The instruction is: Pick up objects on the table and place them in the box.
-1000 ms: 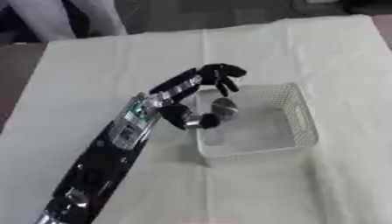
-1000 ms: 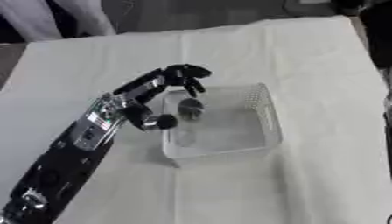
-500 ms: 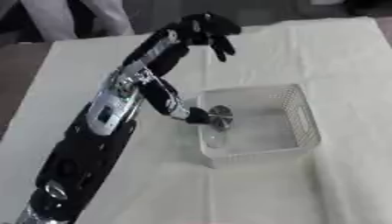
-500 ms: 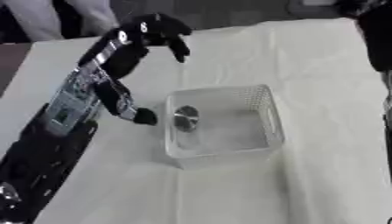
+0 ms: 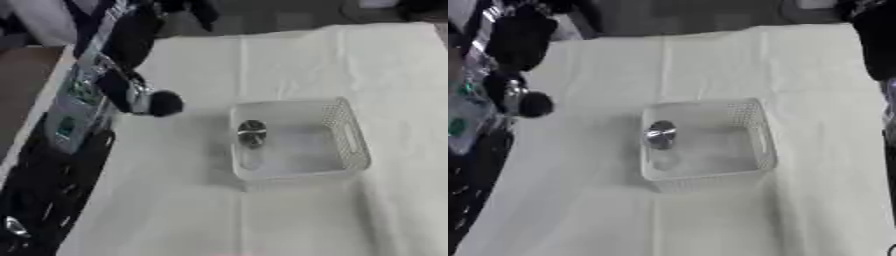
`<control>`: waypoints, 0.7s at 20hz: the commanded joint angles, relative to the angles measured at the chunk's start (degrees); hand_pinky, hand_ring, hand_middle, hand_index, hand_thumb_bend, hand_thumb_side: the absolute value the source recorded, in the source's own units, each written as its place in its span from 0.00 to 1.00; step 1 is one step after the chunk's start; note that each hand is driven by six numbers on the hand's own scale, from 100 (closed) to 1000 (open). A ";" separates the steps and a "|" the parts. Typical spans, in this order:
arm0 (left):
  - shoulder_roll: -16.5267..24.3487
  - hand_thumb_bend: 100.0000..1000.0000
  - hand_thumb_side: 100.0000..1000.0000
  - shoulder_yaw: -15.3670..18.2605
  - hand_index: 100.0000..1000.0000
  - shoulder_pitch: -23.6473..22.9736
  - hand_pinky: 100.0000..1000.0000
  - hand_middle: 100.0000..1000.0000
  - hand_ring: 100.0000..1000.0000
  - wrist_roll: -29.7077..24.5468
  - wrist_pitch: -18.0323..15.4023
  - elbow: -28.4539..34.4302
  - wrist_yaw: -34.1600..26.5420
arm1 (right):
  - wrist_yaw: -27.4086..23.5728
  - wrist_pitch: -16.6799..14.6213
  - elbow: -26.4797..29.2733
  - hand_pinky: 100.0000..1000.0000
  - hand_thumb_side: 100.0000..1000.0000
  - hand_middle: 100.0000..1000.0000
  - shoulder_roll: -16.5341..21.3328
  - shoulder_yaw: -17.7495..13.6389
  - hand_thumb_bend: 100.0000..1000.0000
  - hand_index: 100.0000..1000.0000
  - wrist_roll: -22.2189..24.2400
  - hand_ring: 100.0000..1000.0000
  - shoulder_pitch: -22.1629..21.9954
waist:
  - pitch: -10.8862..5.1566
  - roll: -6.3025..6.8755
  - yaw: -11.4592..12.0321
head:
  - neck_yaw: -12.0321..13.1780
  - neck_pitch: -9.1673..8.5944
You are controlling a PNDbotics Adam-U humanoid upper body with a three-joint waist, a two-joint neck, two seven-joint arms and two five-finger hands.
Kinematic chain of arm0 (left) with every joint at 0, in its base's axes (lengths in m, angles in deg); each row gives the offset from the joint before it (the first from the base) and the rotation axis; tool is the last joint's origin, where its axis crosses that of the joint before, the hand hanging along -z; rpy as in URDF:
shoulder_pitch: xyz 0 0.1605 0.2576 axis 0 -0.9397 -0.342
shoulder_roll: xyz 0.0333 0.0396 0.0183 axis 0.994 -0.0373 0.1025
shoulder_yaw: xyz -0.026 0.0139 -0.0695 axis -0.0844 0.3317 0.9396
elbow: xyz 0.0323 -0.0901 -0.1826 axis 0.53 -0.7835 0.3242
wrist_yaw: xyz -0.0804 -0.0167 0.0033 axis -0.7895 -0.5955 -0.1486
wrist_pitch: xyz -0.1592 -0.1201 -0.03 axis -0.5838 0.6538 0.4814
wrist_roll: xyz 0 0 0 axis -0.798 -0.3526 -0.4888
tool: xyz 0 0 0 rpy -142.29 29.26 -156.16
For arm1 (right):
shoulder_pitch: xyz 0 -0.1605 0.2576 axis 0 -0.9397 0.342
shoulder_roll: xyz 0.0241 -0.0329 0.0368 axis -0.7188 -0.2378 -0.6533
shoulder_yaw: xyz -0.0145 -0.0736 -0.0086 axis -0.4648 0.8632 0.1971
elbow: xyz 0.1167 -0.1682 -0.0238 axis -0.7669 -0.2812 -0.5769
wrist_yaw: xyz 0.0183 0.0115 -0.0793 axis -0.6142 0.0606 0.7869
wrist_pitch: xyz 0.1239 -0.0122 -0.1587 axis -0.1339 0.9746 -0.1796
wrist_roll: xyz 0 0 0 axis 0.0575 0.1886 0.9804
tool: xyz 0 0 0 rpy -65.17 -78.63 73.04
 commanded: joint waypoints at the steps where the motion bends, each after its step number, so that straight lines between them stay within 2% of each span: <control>1: 2.25 0.00 0.70 3.31 0.82 -1.48 0.53 0.74 0.65 2.21 0.55 2.74 -2.21 | 2.47 -5.49 2.14 0.64 0.82 0.91 0.90 0.07 0.00 0.41 -0.01 0.79 0.93 | -1.04 -0.23 0.53 | -0.82 -0.01; 6: 2.37 0.00 0.73 7.62 0.82 -6.01 0.58 0.78 0.69 5.43 1.07 4.00 -5.57 | 5.36 -12.00 2.50 0.64 0.81 0.90 1.01 1.51 0.00 0.42 -0.01 0.79 1.03 | -1.02 0.05 2.05 | -1.37 -0.01; 10: 2.12 0.00 0.75 10.17 0.82 -9.36 0.61 0.80 0.71 7.72 0.74 6.05 -6.02 | 6.90 -15.08 2.80 0.64 0.81 0.90 1.09 2.37 0.00 0.43 -0.01 0.78 0.85 | -1.04 0.59 3.11 | -1.87 -0.01; 14: 2.73 0.02 0.77 12.05 0.82 -12.45 0.61 0.81 0.71 10.53 0.21 6.93 -5.20 | 7.77 -16.72 2.85 0.64 0.82 0.90 1.67 2.92 0.00 0.44 -0.01 0.78 0.20 | -1.10 1.31 4.01 | -2.36 -0.01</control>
